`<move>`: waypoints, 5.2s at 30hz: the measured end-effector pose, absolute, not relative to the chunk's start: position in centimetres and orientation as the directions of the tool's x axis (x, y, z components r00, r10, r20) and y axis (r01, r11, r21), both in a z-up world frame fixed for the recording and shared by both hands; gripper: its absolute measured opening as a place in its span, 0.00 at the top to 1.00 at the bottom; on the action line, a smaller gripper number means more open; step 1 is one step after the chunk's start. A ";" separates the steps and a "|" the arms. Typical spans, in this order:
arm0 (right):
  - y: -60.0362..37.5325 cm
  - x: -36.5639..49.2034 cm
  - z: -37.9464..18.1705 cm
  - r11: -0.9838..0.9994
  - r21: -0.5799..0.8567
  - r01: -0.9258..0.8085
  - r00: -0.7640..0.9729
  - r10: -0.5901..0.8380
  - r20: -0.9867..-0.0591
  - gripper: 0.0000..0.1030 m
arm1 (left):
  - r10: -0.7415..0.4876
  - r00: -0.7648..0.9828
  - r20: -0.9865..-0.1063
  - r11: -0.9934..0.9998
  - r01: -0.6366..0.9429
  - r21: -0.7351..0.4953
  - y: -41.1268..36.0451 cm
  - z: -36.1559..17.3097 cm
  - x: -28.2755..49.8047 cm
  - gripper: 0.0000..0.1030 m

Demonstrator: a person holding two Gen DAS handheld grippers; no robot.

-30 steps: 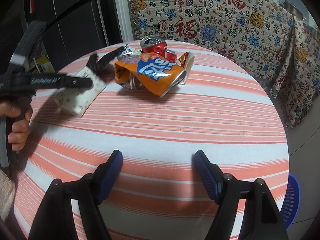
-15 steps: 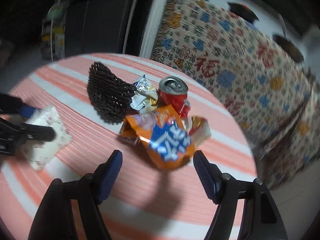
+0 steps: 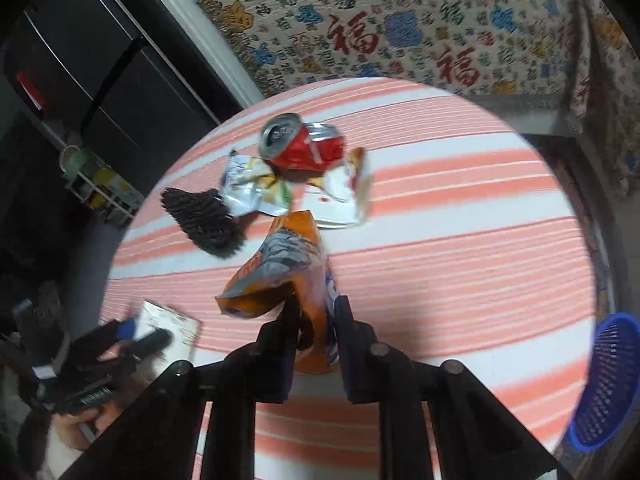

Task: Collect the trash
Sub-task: 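Grasp the white floral paper cup with the left tool while the right tool grasps the orange chip bag, then lift the paper cup and chip bag and carry both over the wastebasket, then open both tools to drop the cup and chip bag into the wastebasket, then move both tools back over the table toward the remaining trash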

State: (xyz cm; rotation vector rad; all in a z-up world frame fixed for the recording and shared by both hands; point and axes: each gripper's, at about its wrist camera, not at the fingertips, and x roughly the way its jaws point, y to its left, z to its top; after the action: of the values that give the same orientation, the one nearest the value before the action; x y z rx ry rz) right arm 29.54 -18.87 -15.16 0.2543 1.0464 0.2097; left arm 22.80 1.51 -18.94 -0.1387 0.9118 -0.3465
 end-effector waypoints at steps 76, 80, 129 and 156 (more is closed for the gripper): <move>-19.3 15.1 -9.9 0.966 0.095 -0.241 0.637 0.231 -0.735 0.96 | -0.411 0.567 -0.714 0.893 0.408 -0.191 -7.7 -14.3 17.8 0.55; -21.7 14.4 -9.0 0.974 0.102 -0.201 0.659 0.212 -0.722 0.96 | -0.440 0.548 -0.711 0.871 0.453 -0.190 -11.3 -13.5 17.9 0.55; -60.1 8.5 -21.6 0.960 0.150 0.237 0.556 -0.007 -0.831 0.75 | -0.612 0.213 -0.762 0.608 0.743 -0.280 -57.6 -22.9 23.5 0.30; -35.3 12.2 -8.1 0.999 0.001 0.045 0.719 -0.031 -0.694 0.27 | -0.336 0.543 -0.769 0.880 0.472 -0.051 -18.4 -15.8 15.9 0.05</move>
State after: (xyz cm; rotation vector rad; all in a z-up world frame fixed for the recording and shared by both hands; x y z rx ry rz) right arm 12.23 -35.33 -8.12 0.0183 0.7675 -0.0421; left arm 15.90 -18.35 -15.79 0.1698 0.8735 -0.4828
